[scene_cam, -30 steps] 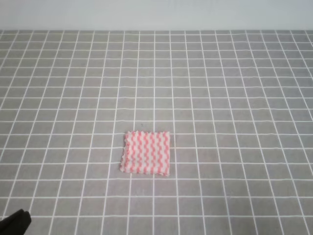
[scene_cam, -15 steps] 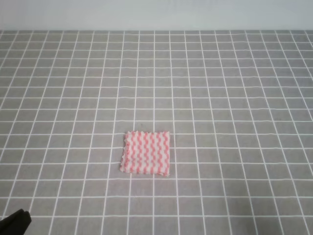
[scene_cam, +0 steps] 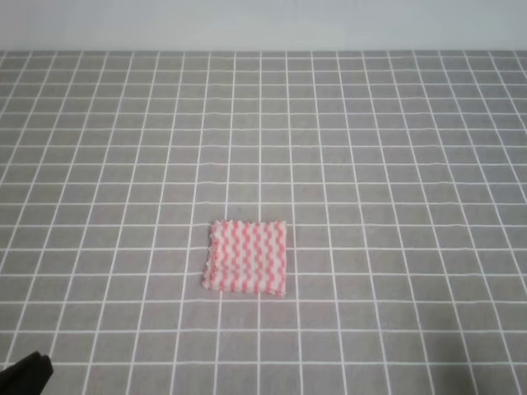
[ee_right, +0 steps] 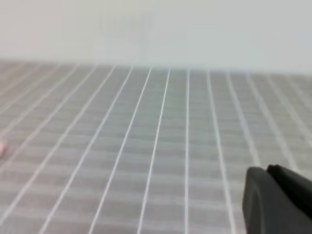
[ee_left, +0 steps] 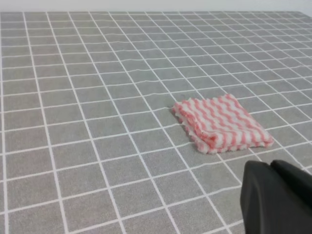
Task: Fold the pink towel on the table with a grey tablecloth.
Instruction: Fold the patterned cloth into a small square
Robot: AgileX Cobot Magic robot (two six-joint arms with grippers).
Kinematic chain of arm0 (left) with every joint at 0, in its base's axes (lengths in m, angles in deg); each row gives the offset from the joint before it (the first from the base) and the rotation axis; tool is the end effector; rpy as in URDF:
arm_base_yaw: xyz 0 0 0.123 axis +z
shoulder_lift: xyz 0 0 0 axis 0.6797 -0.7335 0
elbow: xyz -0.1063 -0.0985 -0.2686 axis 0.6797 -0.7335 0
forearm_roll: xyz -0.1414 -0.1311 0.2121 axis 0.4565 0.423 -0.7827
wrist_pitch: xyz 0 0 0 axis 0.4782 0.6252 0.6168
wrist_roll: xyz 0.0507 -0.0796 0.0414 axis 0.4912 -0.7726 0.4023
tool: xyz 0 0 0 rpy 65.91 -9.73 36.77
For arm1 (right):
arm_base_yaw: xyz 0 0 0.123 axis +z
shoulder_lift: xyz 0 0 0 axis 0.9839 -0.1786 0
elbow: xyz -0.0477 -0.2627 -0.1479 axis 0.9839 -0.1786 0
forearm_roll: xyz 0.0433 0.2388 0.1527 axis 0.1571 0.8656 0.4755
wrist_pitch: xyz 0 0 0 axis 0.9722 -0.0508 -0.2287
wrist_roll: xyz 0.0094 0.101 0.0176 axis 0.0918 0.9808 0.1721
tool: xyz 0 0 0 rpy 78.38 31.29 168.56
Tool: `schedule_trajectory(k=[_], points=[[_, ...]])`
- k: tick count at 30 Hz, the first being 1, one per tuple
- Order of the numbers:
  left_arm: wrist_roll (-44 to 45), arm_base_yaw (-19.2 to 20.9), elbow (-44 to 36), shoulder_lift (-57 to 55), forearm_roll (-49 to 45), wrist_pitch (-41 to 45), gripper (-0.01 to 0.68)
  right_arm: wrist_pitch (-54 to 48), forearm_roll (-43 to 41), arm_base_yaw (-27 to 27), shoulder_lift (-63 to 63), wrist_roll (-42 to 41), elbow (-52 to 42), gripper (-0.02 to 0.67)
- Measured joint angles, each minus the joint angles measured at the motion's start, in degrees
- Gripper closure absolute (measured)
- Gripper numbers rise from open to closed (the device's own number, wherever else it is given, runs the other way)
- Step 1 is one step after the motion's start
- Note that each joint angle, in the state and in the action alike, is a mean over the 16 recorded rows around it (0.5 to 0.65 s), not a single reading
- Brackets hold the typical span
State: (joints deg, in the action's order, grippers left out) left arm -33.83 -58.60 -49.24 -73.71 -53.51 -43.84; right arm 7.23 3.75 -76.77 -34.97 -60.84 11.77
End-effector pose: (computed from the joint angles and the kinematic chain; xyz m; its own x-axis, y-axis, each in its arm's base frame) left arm 0.0749 -0.0402 0.2095 -0.2443 0.0217 -0.9695 0.4220 0.9025 -0.0861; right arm 0.0813 0.0111 0.1887 -0.1095 0.0356 -0.9934 -0.1125 0.9925 0.0479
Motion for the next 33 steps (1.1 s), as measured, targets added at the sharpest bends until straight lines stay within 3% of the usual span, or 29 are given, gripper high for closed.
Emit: schedule_trajectory(k=[9,20,33], points=[[0.02,-0.04,-0.01,0.11,0.01,0.25,0.675,-6.12,-0.1,-0.2,0.23,-0.56,0.08,0.665],[0.19,-0.06,-0.05,0.67,-1.16,0.26,0.676,-6.38,0.07,-0.22,0.11,-0.56,0.17,0.665],[-4.89,1.57,-0.02,1.8,-14.49,-5.47,0.675,-6.24,0.23,-0.25,0.22,-0.55,-0.07,0.665]])
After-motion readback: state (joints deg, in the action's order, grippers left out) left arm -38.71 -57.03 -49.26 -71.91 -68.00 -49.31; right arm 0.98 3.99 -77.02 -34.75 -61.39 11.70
